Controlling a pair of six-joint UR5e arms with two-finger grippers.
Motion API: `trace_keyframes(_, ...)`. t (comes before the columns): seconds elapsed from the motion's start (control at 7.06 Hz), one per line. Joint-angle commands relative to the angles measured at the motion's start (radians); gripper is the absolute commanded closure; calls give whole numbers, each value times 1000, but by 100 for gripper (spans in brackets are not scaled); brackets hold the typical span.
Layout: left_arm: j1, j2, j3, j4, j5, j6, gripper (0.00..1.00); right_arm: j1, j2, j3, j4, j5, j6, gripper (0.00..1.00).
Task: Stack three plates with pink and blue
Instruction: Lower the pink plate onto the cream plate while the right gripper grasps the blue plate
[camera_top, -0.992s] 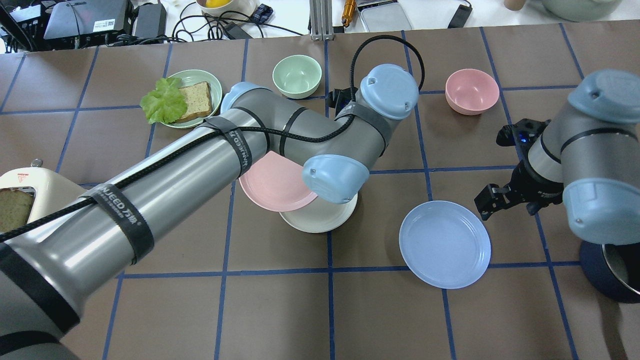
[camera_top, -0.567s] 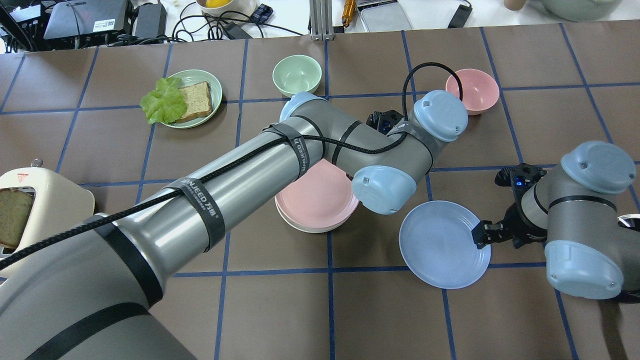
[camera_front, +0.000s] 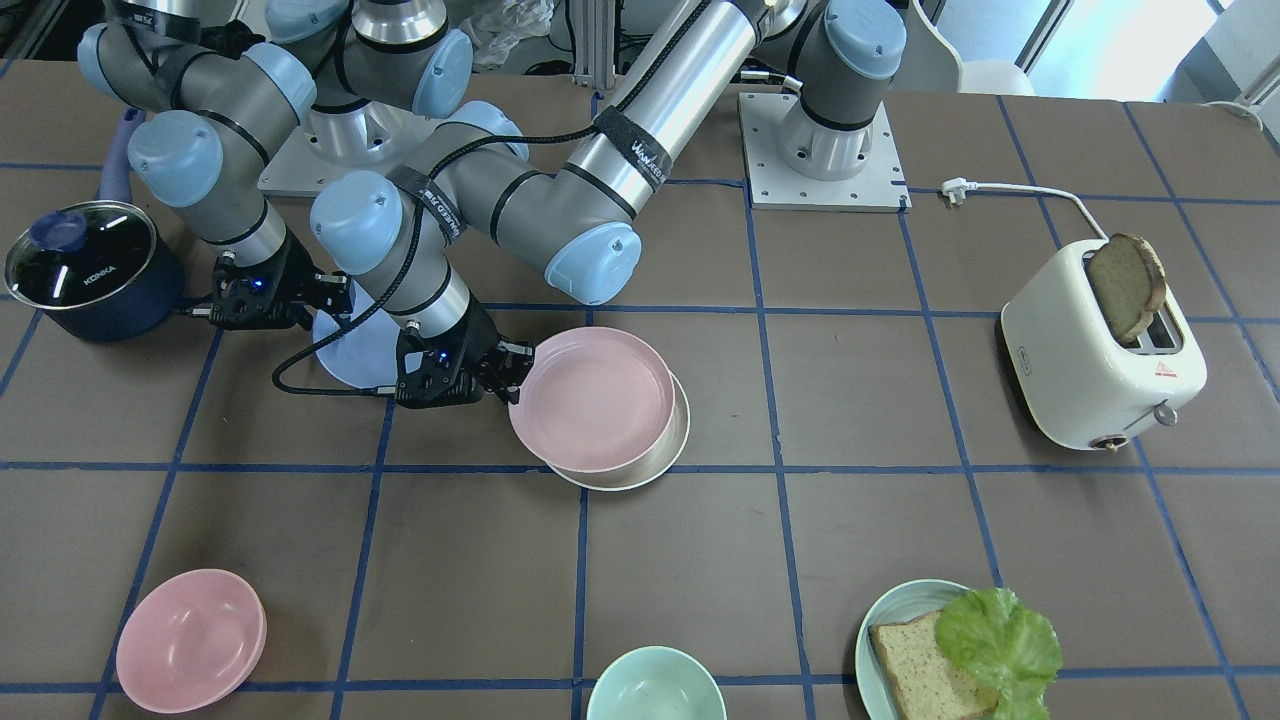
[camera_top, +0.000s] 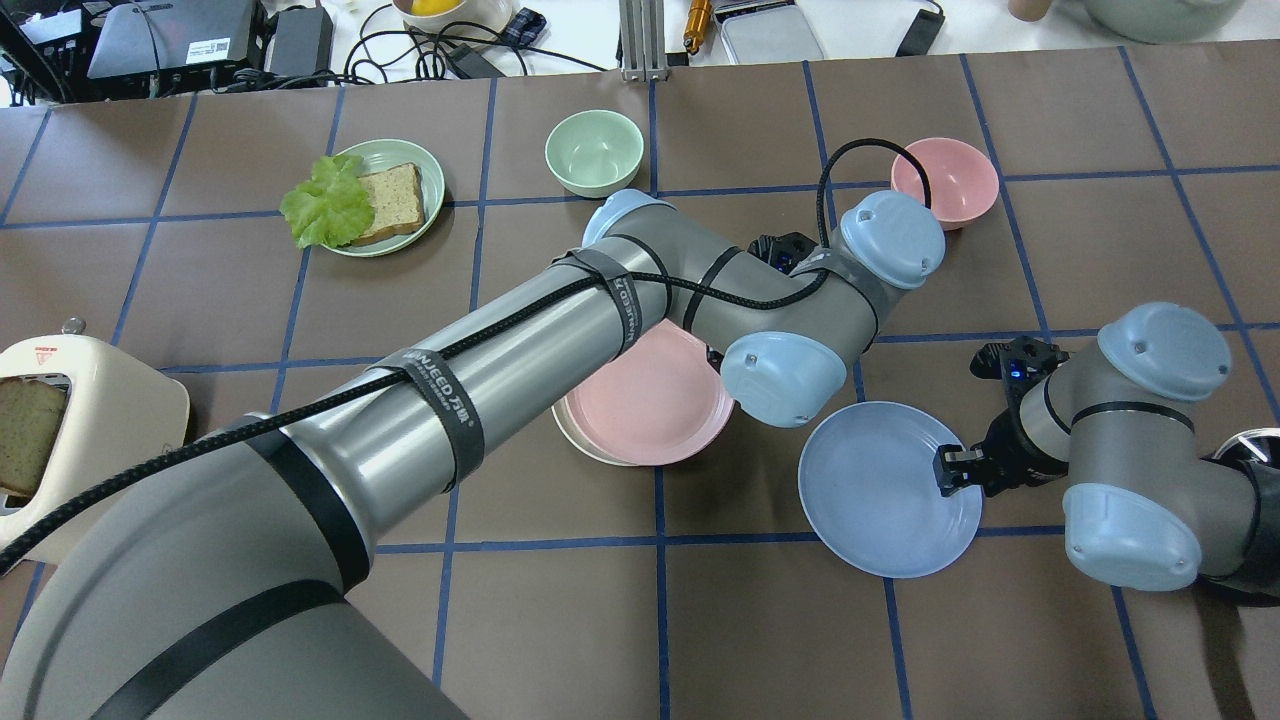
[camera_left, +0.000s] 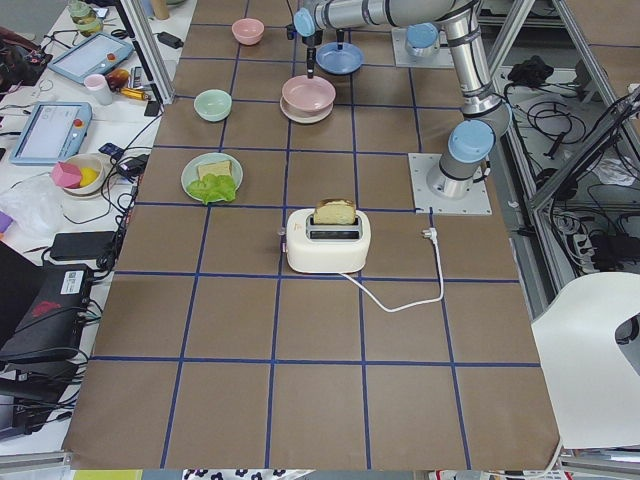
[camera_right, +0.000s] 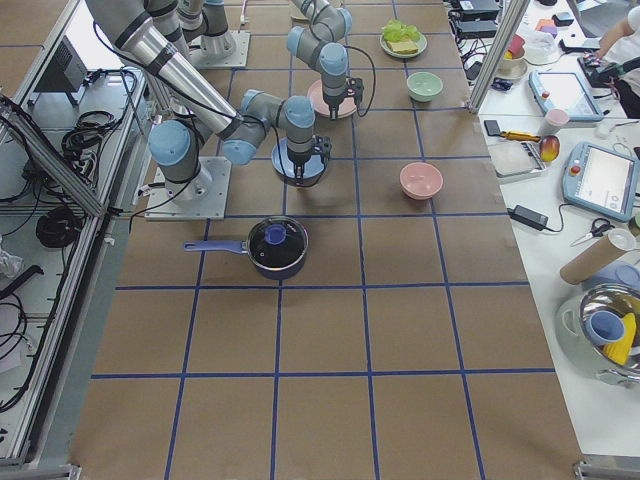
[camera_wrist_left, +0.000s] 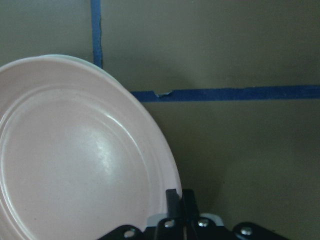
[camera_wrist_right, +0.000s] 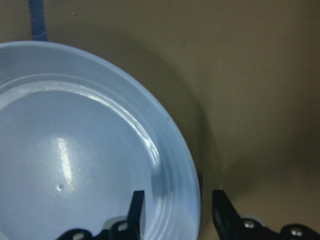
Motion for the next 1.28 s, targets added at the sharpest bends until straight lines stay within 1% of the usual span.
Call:
trace_keyframes(0.0,8,10,-10,-3,2,39,100,-2,4,3,-5,-1,-7,96)
trace_keyframes(0.14,14,7,-12,-3,2,52,100,-3,4,3,-5,-3,-28,100)
trace_keyframes(0.28,17,3,-12,-3,5,67,100,-5,4,0,-8,-9,-42,100)
trace_keyframes(0.42,23,1,-12,-3,6,70,100,-6,2,-11,-3,-48,-44,100)
trace_keyframes(0.71,40,1,-13,-3,5,87,100,-29,-1,-61,14,-50,-45,100)
trace_keyframes(0.85,39,-2,-13,-1,5,86,100,-46,-4,-125,112,-46,-68,100)
trace_keyframes(0.99,39,-6,-13,-1,6,84,100,-46,-9,-242,250,-43,-71,100)
trace_keyframes(1.13,37,-6,-12,-1,6,84,56,-48,0,-363,428,-41,-70,100)
